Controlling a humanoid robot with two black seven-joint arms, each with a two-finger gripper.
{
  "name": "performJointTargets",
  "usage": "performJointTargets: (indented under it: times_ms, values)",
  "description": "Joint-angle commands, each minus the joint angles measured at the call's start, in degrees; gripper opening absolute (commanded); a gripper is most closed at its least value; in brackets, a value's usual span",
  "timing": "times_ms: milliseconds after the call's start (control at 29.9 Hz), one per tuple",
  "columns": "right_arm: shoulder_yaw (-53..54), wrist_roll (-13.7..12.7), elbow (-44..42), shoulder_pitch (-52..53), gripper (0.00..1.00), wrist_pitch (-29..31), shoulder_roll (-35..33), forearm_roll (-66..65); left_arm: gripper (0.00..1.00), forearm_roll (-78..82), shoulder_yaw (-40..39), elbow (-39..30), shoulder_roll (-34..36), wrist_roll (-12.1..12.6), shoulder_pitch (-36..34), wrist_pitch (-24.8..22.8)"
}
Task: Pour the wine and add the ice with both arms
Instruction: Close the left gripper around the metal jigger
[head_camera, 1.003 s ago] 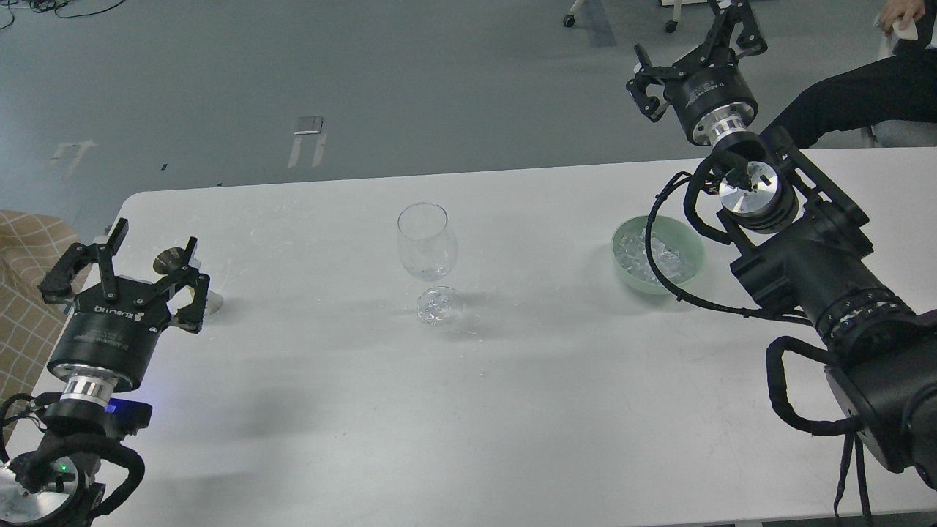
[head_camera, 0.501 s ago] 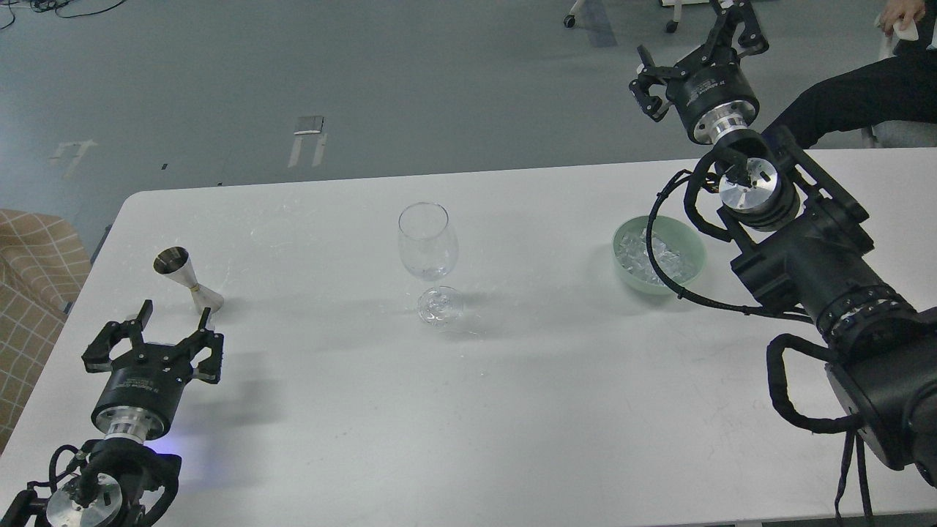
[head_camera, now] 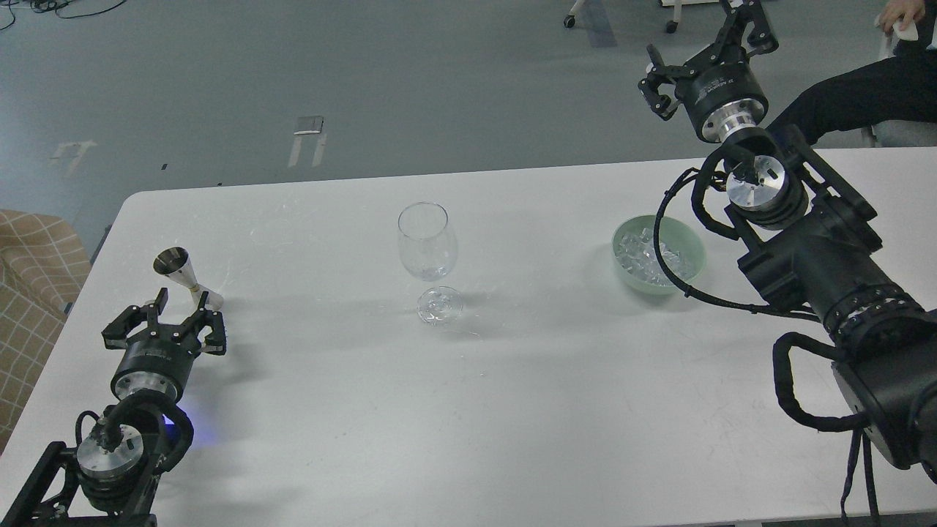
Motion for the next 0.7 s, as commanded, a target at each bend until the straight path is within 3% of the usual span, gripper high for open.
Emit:
performJointTargets:
  times_ms: [0,301,669]
  values:
    - [-0.9,-0.03,0.01,-0.01,1.0,0.0,-0.03,0.0,0.55,-0.08,-0.12,2.45,0.0,0.05,-2.13,0.02]
    - [-1.34,-0.03,-0.08,-0.1,1.0,-0.09,0.14,0.0,0.55,-0.35,-2.32,9.65,0.35,2.43,-7.14,-0.07]
    - [-2.04,-0.03,-0.17,0.25,1.0,-0.7,0.23,0.0,0.55,-0.52,-2.32,10.19,0.17,2.6,-9.17,-0.15]
